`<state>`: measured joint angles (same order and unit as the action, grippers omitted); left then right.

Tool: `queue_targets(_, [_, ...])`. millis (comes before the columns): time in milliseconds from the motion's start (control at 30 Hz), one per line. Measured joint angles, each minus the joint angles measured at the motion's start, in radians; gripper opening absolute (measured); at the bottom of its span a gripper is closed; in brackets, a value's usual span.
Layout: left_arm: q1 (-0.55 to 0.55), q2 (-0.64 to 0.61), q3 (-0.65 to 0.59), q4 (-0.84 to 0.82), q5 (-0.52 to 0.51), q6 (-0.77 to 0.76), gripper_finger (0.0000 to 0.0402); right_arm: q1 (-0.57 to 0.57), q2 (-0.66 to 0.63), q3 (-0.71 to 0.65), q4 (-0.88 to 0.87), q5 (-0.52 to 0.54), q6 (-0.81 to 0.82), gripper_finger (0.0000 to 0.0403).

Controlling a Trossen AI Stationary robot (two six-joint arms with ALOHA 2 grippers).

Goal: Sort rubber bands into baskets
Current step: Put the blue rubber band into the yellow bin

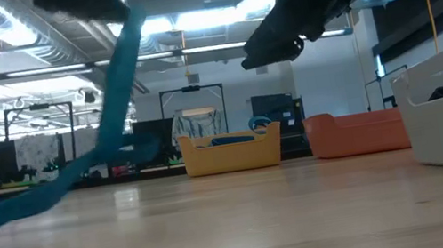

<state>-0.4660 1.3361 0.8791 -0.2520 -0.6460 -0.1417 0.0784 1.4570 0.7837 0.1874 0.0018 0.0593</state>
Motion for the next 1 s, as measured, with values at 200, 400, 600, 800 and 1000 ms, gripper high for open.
queue_targets(200, [0.016, 0.0, 0.0, 0.181, 0.0, 0.129, 0.001, 0.0, 0.0, 0.0, 0.075, -0.101, 0.0, 0.0304])
queue_targets(400, [0.06, 0.002, 0.0, 0.278, 0.001, 0.2, 0.0003, 0.001, 0.001, 0.0, 0.151, -0.12, -0.005, 0.0324])
queue_targets(600, [0.09, 0.024, -0.003, 0.329, 0.1, 0.213, 0.0009, 0.001, 0.061, 0.0, 0.264, -0.18, -0.007, 0.0325])
queue_targets(800, [0.103, 0.068, -0.004, 0.353, 0.085, 0.221, 0.0004, 0.001, 0.138, 0.002, 0.343, -0.223, -0.009, 0.0321])
queue_targets(1000, [0.1, 0.073, -0.005, 0.394, 0.076, 0.24, 0.0006, 0.001, 0.185, 0.006, 0.334, -0.199, -0.015, 0.0321])
